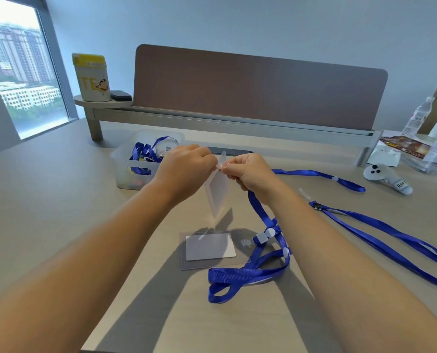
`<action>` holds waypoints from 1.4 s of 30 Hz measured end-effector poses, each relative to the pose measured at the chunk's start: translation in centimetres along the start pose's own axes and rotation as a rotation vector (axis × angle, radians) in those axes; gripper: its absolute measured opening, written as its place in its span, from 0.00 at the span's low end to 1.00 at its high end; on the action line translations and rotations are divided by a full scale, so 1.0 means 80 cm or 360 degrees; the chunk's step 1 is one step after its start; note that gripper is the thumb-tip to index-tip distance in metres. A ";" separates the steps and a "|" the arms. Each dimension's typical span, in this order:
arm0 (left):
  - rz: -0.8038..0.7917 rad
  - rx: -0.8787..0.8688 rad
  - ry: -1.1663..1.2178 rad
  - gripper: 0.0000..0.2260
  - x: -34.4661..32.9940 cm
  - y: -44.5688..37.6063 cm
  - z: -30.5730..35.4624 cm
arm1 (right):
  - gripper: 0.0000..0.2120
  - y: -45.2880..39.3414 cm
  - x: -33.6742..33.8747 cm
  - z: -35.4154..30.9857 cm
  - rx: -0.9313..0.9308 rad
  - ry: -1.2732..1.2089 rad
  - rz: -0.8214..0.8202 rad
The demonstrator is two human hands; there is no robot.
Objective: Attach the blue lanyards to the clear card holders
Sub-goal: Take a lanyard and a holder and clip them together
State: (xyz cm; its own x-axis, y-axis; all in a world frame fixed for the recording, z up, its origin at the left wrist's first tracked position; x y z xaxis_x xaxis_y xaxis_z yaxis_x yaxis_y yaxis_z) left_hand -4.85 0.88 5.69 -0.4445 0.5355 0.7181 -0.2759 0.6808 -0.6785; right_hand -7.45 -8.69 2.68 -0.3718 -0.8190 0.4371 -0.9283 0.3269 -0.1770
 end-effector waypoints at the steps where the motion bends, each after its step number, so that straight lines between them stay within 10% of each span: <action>1: -0.0005 -0.0027 -0.0008 0.10 0.000 0.000 0.001 | 0.13 0.000 -0.001 -0.001 -0.0003 0.0010 -0.0007; 21: 0.0010 -0.0030 0.0040 0.06 -0.001 0.000 -0.011 | 0.12 -0.001 -0.006 -0.024 0.0217 0.0206 0.0065; 42: -0.0242 0.1287 0.1798 0.06 -0.029 0.003 -0.049 | 0.15 -0.010 -0.007 -0.030 0.0434 0.0121 0.0123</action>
State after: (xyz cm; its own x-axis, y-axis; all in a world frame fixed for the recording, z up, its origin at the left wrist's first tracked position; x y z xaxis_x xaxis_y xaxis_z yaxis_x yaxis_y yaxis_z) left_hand -0.58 1.73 4.51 0.4458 0.8552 0.2642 -0.8403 0.5016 -0.2059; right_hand -6.53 -7.38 4.68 -0.4501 -0.7556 0.4759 -0.8661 0.2397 -0.4386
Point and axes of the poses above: each hand's wrist, its own y-axis away from the middle knuckle, its own x-axis out of the back of the hand, z = x × y, the point moved 7 cm from there along -y, towards the middle knuckle, and after that the axes turned 7 degrees about x, right-handed, at the moved point
